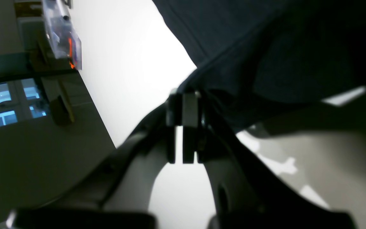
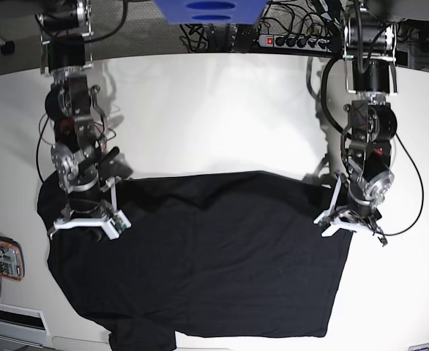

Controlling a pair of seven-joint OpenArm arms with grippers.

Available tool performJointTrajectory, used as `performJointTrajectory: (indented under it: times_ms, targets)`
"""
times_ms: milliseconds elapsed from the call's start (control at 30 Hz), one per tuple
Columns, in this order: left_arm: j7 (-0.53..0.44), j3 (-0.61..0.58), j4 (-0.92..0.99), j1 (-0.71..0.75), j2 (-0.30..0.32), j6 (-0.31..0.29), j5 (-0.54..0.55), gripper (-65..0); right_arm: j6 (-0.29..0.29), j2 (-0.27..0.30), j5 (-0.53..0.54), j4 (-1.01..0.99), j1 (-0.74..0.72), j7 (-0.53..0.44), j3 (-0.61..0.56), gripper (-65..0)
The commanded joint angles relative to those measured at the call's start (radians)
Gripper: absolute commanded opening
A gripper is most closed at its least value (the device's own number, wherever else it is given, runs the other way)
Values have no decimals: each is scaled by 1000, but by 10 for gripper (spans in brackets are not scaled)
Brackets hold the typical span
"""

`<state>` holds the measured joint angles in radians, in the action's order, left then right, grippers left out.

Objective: Fold the T-shirt properly
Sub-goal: 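Lift the shirt's collar edge with both grippers and pull it toward the hem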

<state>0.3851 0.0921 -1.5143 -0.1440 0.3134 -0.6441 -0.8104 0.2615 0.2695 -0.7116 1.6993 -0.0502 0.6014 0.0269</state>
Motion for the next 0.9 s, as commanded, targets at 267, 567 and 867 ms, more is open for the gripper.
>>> performJointTrajectory:
  times_ms: [267, 567, 867]
  targets:
    - [-5, 1, 136, -122, 16, 16, -4, -650, -20, 11, -9, -233, -93, -19, 5, -650]
    - [-7, -1, 185, -148, 37, 122, -5, -650, -21, 11, -9, -361, -96, -71, 9, -650]
    - [-85, 1, 186, -148, 37, 172, -5, -650, -21, 11, -10, -361, -222, -71, 6, -650]
